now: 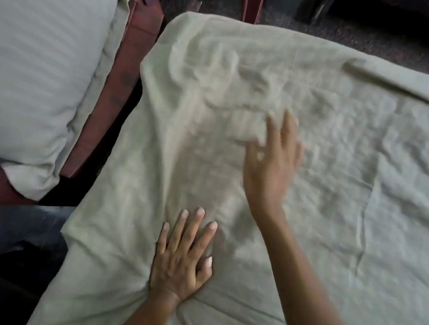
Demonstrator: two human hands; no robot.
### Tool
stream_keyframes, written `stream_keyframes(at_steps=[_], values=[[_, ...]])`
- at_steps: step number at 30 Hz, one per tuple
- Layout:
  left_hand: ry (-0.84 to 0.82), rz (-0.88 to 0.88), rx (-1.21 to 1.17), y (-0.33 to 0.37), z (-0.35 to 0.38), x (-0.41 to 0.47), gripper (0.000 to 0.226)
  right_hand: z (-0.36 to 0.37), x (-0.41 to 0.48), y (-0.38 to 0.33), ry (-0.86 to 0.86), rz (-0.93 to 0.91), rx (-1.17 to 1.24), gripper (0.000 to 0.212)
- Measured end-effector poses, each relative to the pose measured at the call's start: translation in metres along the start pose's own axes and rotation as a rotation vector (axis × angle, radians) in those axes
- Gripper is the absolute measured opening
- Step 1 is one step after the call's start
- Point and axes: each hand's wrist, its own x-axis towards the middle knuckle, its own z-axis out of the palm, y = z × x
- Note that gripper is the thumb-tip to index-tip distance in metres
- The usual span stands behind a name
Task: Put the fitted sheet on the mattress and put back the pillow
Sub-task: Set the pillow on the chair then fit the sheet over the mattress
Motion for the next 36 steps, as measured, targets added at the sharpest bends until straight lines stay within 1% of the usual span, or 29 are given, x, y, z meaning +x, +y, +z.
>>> stream_keyframes(at_steps=[2,4,5,8,10,12,13,14,15,16,18,20,21,22,23,25,26,28,29,30,32,34,36], values=[[-0.019,0.0,0.007,0.005,-0.003,-0.006,0.076,-0.028,-0.068,0.041,0.045,0.104,-0.092,0.049],[-0.045,0.011,0.041,0.002,-0.004,-0.003,0.076,-0.047,-0.125,0.062,0.033,0.116,-0.175,0.052],[-0.048,0.011,0.055,0.004,-0.006,-0.004,0.074,-0.055,-0.156,0.068,0.014,0.097,-0.223,0.052],[-0.065,0.013,0.046,0.007,-0.021,-0.003,0.071,-0.062,-0.224,0.073,-0.14,-0.022,-0.362,0.056],[-0.088,0.081,0.034,0.002,-0.032,0.001,0.069,-0.06,-0.229,0.076,-0.256,-0.098,-0.444,0.059],[-0.142,0.259,0.078,-0.024,-0.041,0.013,0.067,-0.049,-0.202,0.075,-0.338,-0.143,-0.49,0.059],[-0.159,0.343,0.119,-0.037,-0.047,0.016,0.066,-0.046,-0.19,0.076,-0.349,-0.153,-0.508,0.059],[-0.17,0.383,0.148,-0.048,-0.052,0.021,0.066,-0.044,-0.174,0.074,-0.356,-0.149,-0.514,0.061],[-0.205,0.371,0.161,-0.057,-0.049,0.032,0.065,-0.037,-0.153,0.073,-0.376,-0.134,-0.51,0.063],[-0.207,0.333,0.171,-0.059,-0.053,0.032,0.064,-0.038,-0.146,0.071,-0.382,-0.135,-0.527,0.064],[-0.18,0.175,0.146,-0.05,-0.053,0.035,0.061,-0.037,-0.139,0.067,-0.412,-0.104,-0.54,0.063],[-0.067,-0.038,0.071,-0.033,-0.066,0.014,0.053,-0.042,-0.162,0.054,-0.338,-0.102,-0.498,0.063],[-0.014,-0.094,0.003,-0.024,-0.067,0.002,0.05,-0.042,-0.174,0.05,-0.27,-0.133,-0.471,0.062],[-0.002,-0.086,-0.025,-0.018,-0.074,-0.026,0.049,-0.043,-0.199,0.044,-0.227,-0.189,-0.432,0.061],[-0.044,-0.014,-0.027,-0.014,-0.08,-0.061,0.05,-0.043,-0.229,0.04,-0.231,-0.243,-0.393,0.059],[-0.2,0.15,0.062,-0.021,-0.088,-0.125,0.055,-0.043,-0.285,0.039,-0.321,-0.326,-0.379,0.057],[-0.235,0.137,0.085,-0.034,-0.092,-0.15,0.057,-0.048,-0.308,0.042,-0.352,-0.35,-0.383,0.057],[-0.232,-0.067,0.08,-0.066,-0.093,-0.172,0.057,-0.052,-0.332,0.052,-0.374,-0.368,-0.426,0.057],[-0.239,-0.178,0.055,-0.081,-0.098,-0.18,0.058,-0.055,-0.34,0.054,-0.366,-0.35,-0.434,0.056],[-0.26,-0.249,0.002,-0.094,-0.1,-0.18,0.06,-0.056,-0.337,0.056,-0.364,-0.315,-0.433,0.056],[-0.287,-0.318,-0.121,-0.119,-0.11,-0.203,0.064,-0.056,-0.348,0.046,-0.359,-0.256,-0.41,0.056],[-0.29,-0.422,-0.209,-0.123,-0.118,-0.222,0.064,-0.052,-0.356,0.032,-0.377,-0.23,-0.368,0.057],[-0.195,-0.497,-0.112,-0.107,-0.123,-0.249,0.059,-0.046,-0.373,0.014,-0.396,-0.252,-0.331,0.059]])
